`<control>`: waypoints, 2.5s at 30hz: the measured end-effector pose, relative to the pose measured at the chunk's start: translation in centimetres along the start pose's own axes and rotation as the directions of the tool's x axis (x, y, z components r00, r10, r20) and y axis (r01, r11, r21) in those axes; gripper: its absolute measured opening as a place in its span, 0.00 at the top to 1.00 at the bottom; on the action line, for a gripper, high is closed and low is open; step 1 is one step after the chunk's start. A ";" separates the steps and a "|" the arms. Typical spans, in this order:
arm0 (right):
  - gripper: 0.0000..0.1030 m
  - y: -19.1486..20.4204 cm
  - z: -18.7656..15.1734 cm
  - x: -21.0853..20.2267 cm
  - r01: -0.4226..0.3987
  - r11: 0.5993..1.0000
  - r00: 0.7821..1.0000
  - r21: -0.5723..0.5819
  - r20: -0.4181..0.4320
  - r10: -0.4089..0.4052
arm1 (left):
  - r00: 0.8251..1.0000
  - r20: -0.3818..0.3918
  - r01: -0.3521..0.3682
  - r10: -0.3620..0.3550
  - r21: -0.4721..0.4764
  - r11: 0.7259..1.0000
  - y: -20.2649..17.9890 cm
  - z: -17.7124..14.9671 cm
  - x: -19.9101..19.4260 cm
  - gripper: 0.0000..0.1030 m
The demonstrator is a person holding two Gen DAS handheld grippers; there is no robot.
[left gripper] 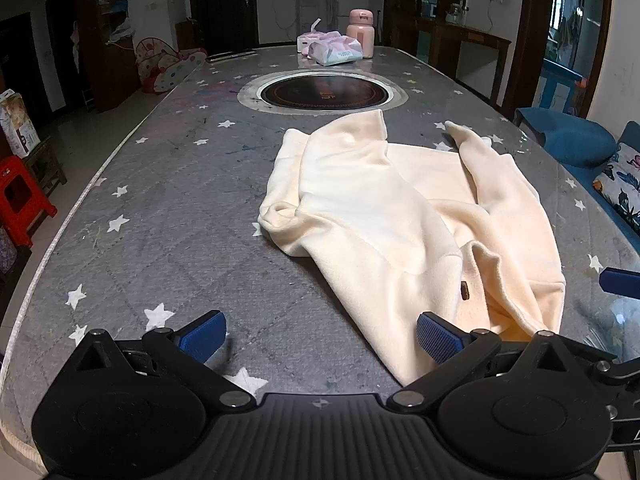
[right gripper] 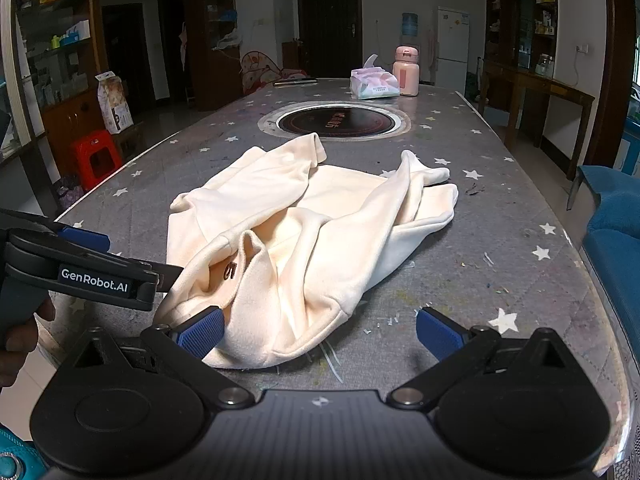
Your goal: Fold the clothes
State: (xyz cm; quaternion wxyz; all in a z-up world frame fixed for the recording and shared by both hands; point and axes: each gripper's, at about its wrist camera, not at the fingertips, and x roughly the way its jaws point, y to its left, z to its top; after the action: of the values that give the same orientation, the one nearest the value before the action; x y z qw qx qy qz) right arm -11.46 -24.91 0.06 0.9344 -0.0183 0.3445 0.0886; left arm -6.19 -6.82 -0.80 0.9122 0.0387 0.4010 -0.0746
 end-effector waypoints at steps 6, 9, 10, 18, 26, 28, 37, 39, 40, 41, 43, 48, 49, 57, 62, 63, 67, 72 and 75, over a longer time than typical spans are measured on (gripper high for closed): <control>0.00 0.1 0.1 0.2 -0.004 1.000 1.000 -0.003 0.000 0.004 | 1.000 -0.004 0.000 0.000 0.003 1.000 0.1 0.2 0.2 0.00; 0.00 0.0 0.2 0.4 -0.010 1.000 1.000 -0.003 -0.003 0.010 | 1.000 -0.006 0.001 -0.001 0.003 1.000 0.0 0.4 0.3 0.00; 0.00 0.0 0.3 0.5 -0.011 1.000 1.000 -0.005 -0.004 0.011 | 1.000 -0.007 0.001 -0.001 0.003 1.000 0.0 0.4 0.4 0.00; 0.00 0.0 0.6 1.0 -0.021 1.000 1.000 -0.006 -0.008 0.021 | 1.000 -0.013 0.001 -0.001 0.005 1.000 0.1 0.9 0.8 0.00; 0.00 -0.3 1.2 1.7 -0.033 0.999 0.999 -0.003 -0.005 0.033 | 1.000 -0.014 -0.004 0.004 0.001 1.000 0.4 2.0 1.6 0.00; 0.00 -0.4 1.4 1.8 -0.036 0.999 0.999 -0.002 -0.005 0.036 | 1.000 -0.017 -0.003 0.003 0.003 1.000 0.3 2.3 1.8 0.00; 0.00 -1.2 2.3 3.2 -0.033 0.999 0.999 0.005 -0.014 0.034 | 1.000 -0.015 -0.002 0.002 0.030 1.000 -0.1 3.8 3.1 0.00; 0.00 -1.4 2.5 3.5 -0.029 1.000 0.999 0.008 -0.016 0.029 | 1.000 -0.015 0.000 0.001 0.033 0.999 -0.1 4.2 3.4 0.00; 0.00 -1.6 2.6 3.6 -0.027 1.000 1.000 0.012 -0.016 0.027 | 1.000 -0.015 -0.002 0.002 0.033 0.999 -0.1 4.4 3.6 0.00; 0.00 -1.8 2.7 3.8 -0.025 1.000 1.000 0.015 -0.016 0.025 | 1.000 -0.015 -0.004 0.004 0.034 0.999 0.0 4.6 3.8 0.00; 0.00 -2.1 2.9 4.1 -0.020 1.000 1.000 0.023 -0.017 0.021 | 1.000 -0.014 -0.016 0.017 0.021 1.000 0.4 5.2 4.3 0.00; 0.00 -3.1 3.9 4.9 -0.013 0.999 1.000 0.045 -0.010 0.013 | 0.999 -0.012 -0.050 0.050 -0.014 0.999 1.6 6.6 5.7 0.00; 0.00 -3.4 4.1 5.0 -0.011 0.999 1.000 0.050 -0.007 0.011 | 0.998 -0.012 -0.057 0.056 -0.021 0.998 1.9 6.9 6.0 0.00; 0.01 -5.5 5.9 7.5 0.021 0.997 0.999 0.076 -0.036 -0.018 | 0.996 -0.017 -0.089 0.088 -0.029 0.996 3.4 8.6 8.4 0.00; 0.07 -6.9 6.6 9.4 -0.007 0.990 0.997 0.140 -0.077 0.018 | 0.996 -0.021 -0.085 0.085 0.009 0.996 3.7 9.5 10.2 0.10; 0.12 -7.1 6.6 9.8 -0.010 0.988 0.996 0.155 -0.087 0.023 | 0.997 -0.015 -0.076 0.076 0.016 0.997 3.7 9.6 10.4 0.11; 0.22 -7.5 6.7 11.2 -0.002 0.985 0.994 0.174 -0.103 0.020 | 0.999 0.024 -0.047 0.046 0.053 0.997 3.5 9.9 10.9 0.28; 0.39 -7.0 7.8 12.6 0.031 0.993 0.994 0.117 -0.106 -0.018 | 0.997 0.062 -0.050 0.045 0.074 0.996 3.3 10.5 11.6 0.43; 0.48 -6.8 8.8 13.9 0.029 0.996 0.994 0.086 -0.103 -0.020 | 0.994 0.077 -0.079 0.073 0.083 0.993 3.3 11.1 12.2 0.50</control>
State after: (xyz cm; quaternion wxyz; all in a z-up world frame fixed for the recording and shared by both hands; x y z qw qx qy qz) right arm 5.72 -28.64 -2.39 0.9164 0.0140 0.3953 0.0609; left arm 10.61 -6.29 -2.27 0.9260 0.0905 0.3618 -0.0585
